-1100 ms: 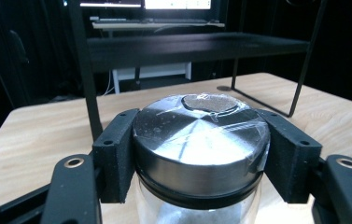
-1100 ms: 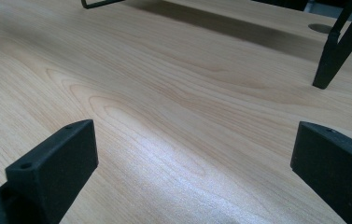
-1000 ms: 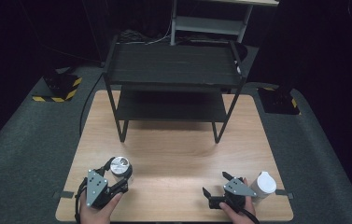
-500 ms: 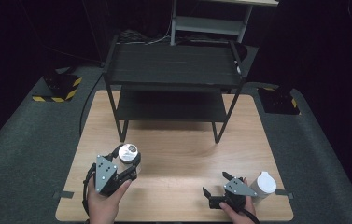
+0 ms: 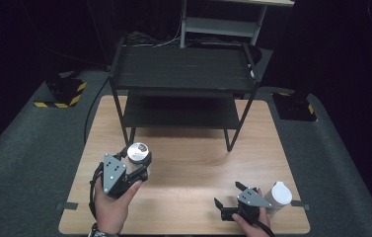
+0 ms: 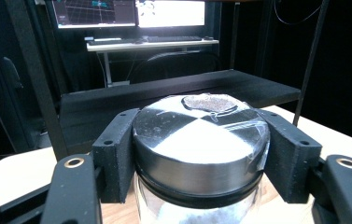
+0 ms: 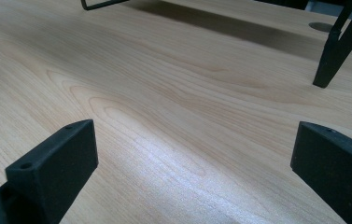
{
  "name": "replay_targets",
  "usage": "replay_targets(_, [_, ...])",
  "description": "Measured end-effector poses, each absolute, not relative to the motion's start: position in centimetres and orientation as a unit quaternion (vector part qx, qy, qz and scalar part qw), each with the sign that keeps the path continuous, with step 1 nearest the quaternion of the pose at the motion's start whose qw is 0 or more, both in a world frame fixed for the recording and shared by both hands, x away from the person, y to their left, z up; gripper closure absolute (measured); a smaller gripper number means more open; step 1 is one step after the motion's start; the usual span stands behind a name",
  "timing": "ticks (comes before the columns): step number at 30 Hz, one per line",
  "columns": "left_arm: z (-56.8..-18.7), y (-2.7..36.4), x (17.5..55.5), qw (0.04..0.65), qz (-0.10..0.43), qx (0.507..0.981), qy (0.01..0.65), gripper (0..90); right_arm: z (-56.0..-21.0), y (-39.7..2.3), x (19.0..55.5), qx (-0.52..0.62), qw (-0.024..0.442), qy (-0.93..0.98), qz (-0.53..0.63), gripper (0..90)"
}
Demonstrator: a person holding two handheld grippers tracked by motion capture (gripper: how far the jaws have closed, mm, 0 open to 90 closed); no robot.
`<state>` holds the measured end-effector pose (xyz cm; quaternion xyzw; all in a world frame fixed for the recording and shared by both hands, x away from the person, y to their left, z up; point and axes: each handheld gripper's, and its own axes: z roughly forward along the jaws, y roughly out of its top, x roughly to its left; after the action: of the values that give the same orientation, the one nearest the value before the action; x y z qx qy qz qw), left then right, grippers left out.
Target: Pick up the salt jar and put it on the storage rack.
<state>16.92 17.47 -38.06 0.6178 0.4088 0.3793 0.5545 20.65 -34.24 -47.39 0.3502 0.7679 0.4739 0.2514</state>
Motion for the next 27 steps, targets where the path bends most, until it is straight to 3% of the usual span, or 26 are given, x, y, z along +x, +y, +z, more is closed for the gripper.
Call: replay_targets(27, [-32.5,15.9,19.6,0.568,0.389,0.612,0.390,35.0,-47.3,-34.3,20.8,0.347,0.247,0.771,0.474,0.5])
